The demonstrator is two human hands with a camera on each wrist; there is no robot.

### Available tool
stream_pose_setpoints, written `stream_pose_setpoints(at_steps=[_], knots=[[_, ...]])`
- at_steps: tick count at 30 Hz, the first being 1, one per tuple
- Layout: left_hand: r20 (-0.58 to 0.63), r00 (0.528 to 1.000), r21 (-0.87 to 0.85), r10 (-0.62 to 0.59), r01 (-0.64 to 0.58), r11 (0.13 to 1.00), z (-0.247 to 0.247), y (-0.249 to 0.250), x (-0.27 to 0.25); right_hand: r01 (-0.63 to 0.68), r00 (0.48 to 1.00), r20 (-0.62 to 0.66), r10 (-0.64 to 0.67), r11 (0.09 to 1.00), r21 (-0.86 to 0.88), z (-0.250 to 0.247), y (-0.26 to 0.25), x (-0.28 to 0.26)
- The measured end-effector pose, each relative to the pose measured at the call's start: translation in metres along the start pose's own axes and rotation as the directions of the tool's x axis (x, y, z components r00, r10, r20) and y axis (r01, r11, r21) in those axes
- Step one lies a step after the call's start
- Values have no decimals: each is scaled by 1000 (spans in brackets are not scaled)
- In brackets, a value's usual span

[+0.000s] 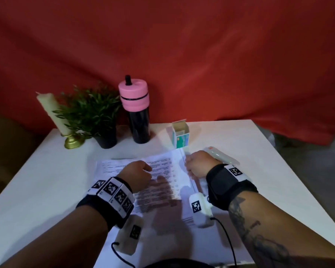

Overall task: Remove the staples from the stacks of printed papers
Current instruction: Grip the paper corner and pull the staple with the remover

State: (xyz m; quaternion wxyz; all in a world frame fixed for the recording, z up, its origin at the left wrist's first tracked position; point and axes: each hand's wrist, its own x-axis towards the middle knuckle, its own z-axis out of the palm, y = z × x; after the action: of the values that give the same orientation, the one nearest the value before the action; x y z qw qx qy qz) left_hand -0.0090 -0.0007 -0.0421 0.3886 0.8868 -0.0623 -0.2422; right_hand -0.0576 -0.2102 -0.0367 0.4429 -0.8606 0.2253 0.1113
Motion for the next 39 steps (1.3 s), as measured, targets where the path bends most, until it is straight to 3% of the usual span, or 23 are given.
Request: stream_pose_setpoints(at_steps=[4, 14, 16, 19, 21, 23, 26, 28, 29, 31, 34, 35, 37, 39], knots=[[10, 999, 70, 32, -33, 997, -1, -20, 0, -48, 996, -82, 42, 996, -78, 9, -2, 7], [146, 984, -2, 107, -108, 994, -7, -42, 5, -147, 983, -128, 131, 981, -128, 22, -13, -3], [164, 979, 25, 125, -131, 991, -8, -44, 5, -139, 988, -103, 117, 961, -241, 24, -15, -7], [138, 980, 33, 146, -151, 988, -11, -41, 6, -80, 993, -101, 53, 957, -280, 21, -19, -9], [18, 983, 26, 184, -185, 982, -18, -38, 7, -45, 990, -141, 21, 984, -171, 13, -21, -10], [-241, 949, 84, 205, -191, 978, -28, -33, 11, 12, 984, -179, -17, 1000, -28, 0, -21, -9], [-608, 787, 107, 102, -46, 993, -48, -26, 9, 104, 984, -163, -70, 973, 207, -23, -18, -5], [-674, 739, -31, -6, -20, 999, -61, -23, 3, 115, 990, -125, -71, 911, 395, -34, -14, -5], [-647, 760, -155, -54, -61, 986, -67, -24, 3, 114, 992, -104, -74, 881, 458, -37, -13, -5], [-512, 857, -431, -66, -190, 882, -77, -28, 8, 86, 996, -51, -69, 849, 521, -38, -9, -5], [-338, 941, -547, -17, -182, 817, -84, -31, 12, -6, 1000, 16, -2, 864, 503, -35, -4, -6], [-326, 945, -551, 0, -190, 813, -82, -30, 9, -29, 1000, 10, 27, 897, 441, -34, -3, -6], [-351, 935, -528, 46, -238, 815, -80, -25, 6, -26, 999, -37, 31, 991, 133, -38, 1, -6], [-366, 927, -511, 74, -267, 817, -79, -23, 3, -29, 999, -33, 23, 978, -207, -43, 3, -5]])
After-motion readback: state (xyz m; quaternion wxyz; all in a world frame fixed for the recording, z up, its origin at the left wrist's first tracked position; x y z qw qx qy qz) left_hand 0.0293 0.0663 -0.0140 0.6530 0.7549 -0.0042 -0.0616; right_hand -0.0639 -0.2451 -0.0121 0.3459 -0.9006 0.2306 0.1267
